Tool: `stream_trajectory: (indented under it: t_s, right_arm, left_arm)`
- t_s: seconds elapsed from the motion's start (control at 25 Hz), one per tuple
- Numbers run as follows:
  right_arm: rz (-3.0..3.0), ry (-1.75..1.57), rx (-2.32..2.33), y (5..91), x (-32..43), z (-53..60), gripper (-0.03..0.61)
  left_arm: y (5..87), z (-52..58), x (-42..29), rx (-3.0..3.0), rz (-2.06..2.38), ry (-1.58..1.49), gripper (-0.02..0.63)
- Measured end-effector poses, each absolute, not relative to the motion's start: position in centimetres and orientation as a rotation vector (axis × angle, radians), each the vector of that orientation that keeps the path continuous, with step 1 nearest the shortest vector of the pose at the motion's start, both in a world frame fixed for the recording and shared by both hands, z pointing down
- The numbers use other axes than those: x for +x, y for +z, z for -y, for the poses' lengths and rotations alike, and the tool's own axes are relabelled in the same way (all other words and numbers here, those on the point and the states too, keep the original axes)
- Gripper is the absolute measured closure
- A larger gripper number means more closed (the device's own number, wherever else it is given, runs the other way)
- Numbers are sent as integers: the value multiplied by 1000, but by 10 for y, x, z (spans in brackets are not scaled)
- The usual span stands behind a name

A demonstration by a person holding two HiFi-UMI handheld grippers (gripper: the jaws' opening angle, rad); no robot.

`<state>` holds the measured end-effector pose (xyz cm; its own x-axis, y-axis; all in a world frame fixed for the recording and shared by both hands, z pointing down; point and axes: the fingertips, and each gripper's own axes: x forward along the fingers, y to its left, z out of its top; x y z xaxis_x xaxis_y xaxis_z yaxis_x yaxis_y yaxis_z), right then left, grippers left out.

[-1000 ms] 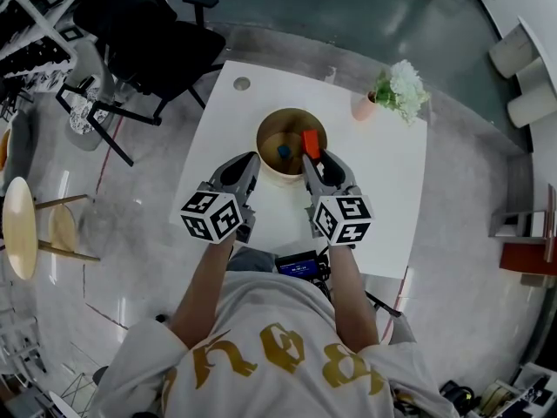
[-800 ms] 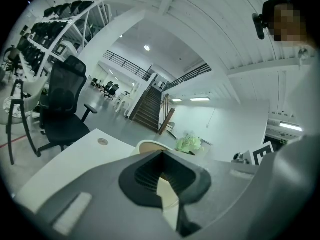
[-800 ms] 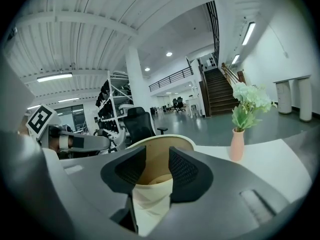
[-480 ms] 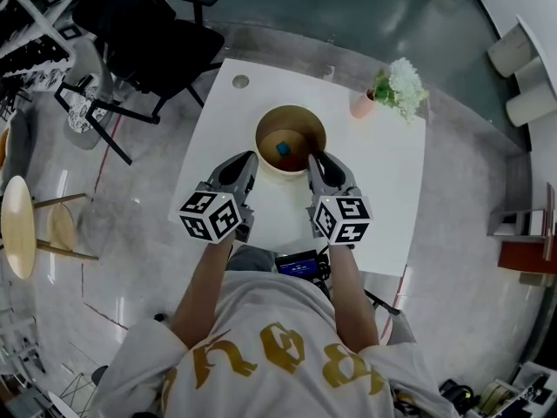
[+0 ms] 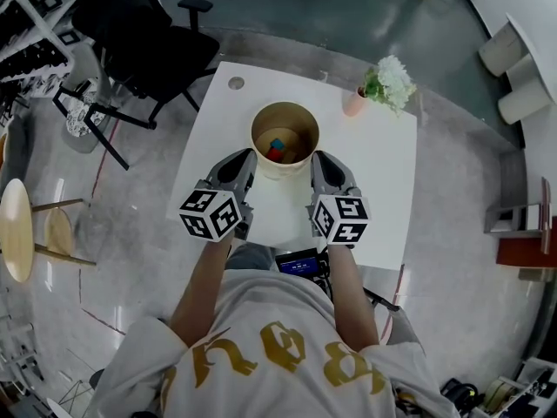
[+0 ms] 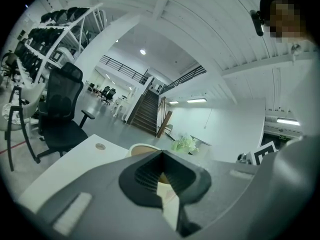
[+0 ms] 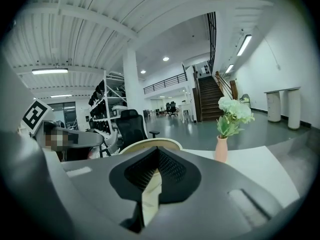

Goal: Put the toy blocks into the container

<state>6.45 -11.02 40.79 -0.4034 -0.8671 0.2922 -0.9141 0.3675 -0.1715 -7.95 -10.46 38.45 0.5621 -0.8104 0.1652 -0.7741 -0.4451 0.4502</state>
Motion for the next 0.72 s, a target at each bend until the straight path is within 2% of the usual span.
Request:
stream_trajectory:
  t_s: [0.72]
  right_arm:
    - [2422,440,1705,395,78,77,557]
  left_arm:
    - [368,75,-74,2443,1317,-12,613]
